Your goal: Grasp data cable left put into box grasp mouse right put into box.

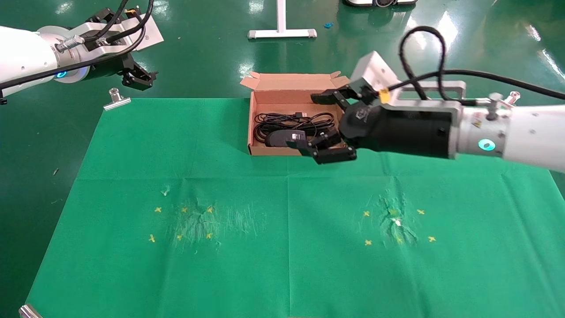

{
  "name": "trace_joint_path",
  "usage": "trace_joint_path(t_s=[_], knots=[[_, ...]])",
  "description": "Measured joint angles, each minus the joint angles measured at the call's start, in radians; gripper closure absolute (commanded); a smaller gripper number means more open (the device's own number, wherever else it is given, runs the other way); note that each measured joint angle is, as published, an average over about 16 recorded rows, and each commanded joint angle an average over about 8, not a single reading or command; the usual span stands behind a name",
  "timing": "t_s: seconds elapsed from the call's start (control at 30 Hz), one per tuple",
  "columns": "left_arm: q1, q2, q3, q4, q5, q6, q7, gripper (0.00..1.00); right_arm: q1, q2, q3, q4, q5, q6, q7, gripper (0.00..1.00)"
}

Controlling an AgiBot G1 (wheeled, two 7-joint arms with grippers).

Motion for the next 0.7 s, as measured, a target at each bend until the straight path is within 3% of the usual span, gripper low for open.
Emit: trace_joint_path(t_s=[0.33, 0.7], knots=[[0.04, -0.018, -0.046, -0.015, -0.083, 0.039, 0.036, 0.0, -0.095, 0.099, 0.042, 0.073, 0.172, -0.078, -0.026, 0.0], [0.165, -0.075, -0.193, -0.061, -0.347, 0.165, 0.15, 0.0, -0.199, 0.207, 0.088, 0.153, 0.361, -0.164, -0.055, 0.0]])
